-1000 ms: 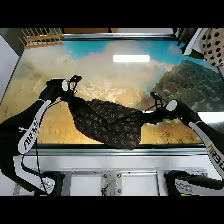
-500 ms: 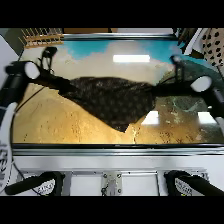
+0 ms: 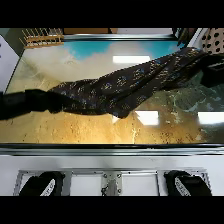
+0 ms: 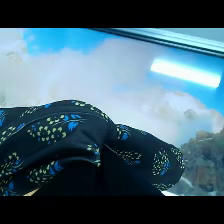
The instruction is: Fold the clothes and pants, and hang the long-sleeved shirts on hangers.
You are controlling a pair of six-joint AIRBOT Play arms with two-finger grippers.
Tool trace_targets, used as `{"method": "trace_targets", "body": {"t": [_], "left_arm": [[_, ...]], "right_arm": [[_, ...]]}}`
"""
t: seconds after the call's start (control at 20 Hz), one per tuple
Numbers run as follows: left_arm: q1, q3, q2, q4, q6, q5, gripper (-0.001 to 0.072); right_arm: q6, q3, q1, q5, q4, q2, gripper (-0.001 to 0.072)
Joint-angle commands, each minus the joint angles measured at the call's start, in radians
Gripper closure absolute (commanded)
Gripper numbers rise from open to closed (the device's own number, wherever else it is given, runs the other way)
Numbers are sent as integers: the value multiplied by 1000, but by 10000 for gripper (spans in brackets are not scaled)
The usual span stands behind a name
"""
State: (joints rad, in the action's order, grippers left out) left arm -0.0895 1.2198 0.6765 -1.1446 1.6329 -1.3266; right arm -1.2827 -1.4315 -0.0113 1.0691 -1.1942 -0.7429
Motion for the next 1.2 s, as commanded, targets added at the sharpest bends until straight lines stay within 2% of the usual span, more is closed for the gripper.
{"method": "trace_targets", "body": {"t": [0.0,0.15,0.3,0.4,0.55,0.6,0.65,0.7,0.75,0.85,0.9,0.95,1.0,1.15], "left_arm": [[1,-138,-156,56,180,-67,697],[1,-317,-202,175,235,-113,697],[1,-506,-160,261,234,-56,696],[1,-591,-69,255,200,80,697],[5,-609,136,255,90,443,696],[23,-565,228,260,77,549,602],[53,-498,316,273,76,613,237],[93,-416,403,277,60,640,50],[145,-312,496,277,10,612,57],[243,-147,620,274,-48,441,57],[283,-93,662,272,-113,352,57],[315,-70,687,269,-179,283,57],[334,-69,697,240,-224,233,96],[312,-143,673,44,-306,156,95]], "right_arm": [[-42,-10,0,12,-62,55,707],[-50,-10,2,13,1,-39,707],[-49,-10,54,8,35,-233,707],[-49,-10,116,-50,34,-399,707],[-61,-48,166,-313,40,-636,690],[-61,-95,167,-364,57,-702,576],[-60,-157,166,-372,62,-758,302],[-60,-215,163,-370,62,-799,74],[-60,-262,153,-362,62,-819,63],[-60,-296,123,-340,62,-794,62],[-60,-295,105,-309,61,-768,63],[-60,-294,86,-252,61,-740,63],[-58,-286,74,-194,61,-713,63],[-50,-195,67,-82,44,-615,63]]}}
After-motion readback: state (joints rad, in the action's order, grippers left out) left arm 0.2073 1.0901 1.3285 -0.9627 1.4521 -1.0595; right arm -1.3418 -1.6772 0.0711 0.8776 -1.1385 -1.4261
